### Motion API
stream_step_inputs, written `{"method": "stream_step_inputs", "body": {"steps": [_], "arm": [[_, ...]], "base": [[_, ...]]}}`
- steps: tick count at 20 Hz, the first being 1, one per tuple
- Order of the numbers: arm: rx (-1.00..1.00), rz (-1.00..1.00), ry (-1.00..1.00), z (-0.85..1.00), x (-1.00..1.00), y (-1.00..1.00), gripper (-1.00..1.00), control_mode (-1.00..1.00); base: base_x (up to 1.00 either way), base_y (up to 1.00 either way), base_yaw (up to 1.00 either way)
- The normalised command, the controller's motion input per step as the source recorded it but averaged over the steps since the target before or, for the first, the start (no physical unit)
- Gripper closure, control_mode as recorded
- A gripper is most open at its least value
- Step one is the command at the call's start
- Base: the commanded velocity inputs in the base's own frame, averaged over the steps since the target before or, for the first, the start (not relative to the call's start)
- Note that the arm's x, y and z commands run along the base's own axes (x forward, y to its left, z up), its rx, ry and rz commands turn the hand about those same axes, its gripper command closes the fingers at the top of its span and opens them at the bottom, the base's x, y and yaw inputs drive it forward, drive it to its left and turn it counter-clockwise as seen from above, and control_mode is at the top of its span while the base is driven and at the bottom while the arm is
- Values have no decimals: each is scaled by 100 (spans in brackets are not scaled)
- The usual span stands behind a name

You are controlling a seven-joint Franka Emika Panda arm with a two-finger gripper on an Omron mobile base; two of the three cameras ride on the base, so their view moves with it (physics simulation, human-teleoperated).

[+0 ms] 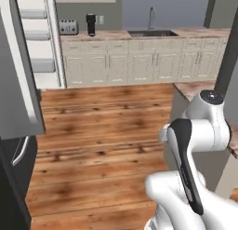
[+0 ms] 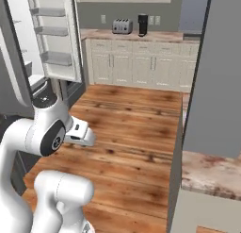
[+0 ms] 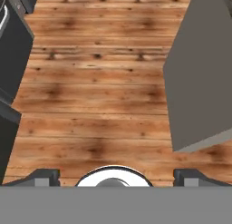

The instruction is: Place the cold items (mango and lime) from the fridge in one tupperware on the dining counter. Place the warm items (kebab skewer and hot dog) in the stove area in another tupperware.

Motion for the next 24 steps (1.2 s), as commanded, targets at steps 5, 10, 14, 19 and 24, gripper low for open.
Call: {"method": "stream_step_inputs", "body": {"steps": [5, 10, 14, 19, 24], "arm": [[0, 0, 0, 0, 0, 0, -100, 100], [0, 0, 0, 0, 0, 0, -100, 100], [0, 0, 0, 0, 0, 0, -100, 100], [0, 0, 0, 0, 0, 0, -100, 100], [0, 0, 0, 0, 0, 0, -100, 100]], "base": [[100, 15, -2], [99, 11, 6], [100, 4, 20], [94, 1, 35], [61, 2, 43]]}}
